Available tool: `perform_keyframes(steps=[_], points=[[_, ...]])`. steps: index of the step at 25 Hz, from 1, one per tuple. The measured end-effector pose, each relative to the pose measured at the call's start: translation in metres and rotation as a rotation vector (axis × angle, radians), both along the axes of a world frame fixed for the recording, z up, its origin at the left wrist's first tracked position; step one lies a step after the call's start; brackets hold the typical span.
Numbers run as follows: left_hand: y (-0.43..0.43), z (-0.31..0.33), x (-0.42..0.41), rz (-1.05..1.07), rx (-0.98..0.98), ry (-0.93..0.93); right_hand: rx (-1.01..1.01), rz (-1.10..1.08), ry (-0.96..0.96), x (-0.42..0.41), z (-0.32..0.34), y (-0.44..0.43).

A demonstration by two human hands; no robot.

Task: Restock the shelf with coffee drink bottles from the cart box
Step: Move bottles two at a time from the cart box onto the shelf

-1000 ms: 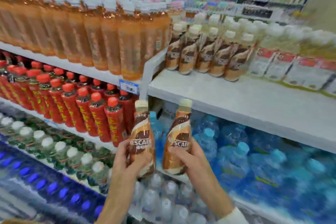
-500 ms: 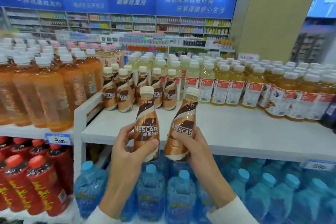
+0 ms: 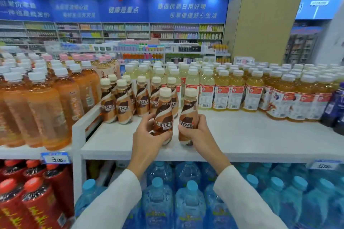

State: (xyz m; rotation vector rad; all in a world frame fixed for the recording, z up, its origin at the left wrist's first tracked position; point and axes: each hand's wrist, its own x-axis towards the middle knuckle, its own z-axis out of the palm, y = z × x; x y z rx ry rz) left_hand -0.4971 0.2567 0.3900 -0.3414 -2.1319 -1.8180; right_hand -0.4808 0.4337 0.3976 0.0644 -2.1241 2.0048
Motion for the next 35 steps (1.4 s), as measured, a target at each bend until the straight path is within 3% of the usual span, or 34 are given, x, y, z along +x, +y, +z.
perform_keyframes(steps=[8,13,17,27,35], points=[[-0.004,-0.023,-0.009,-0.044,-0.034,-0.014,0.148,0.032,-0.031,0.006,-0.013,0.007],[-0.002,-0.025,0.002,0.01,-0.007,-0.052,0.297,-0.336,0.063,0.019,-0.019,-0.014],[0.0,-0.024,0.005,0.097,-0.03,-0.033,0.361,-0.497,0.102,0.016,-0.023,-0.027],[-0.005,-0.02,0.006,0.083,-0.045,-0.03,0.287,-0.267,0.095,0.013,-0.021,-0.016],[0.002,-0.017,0.01,0.127,-0.082,-0.021,0.234,-0.405,0.126,0.023,-0.03,-0.026]])
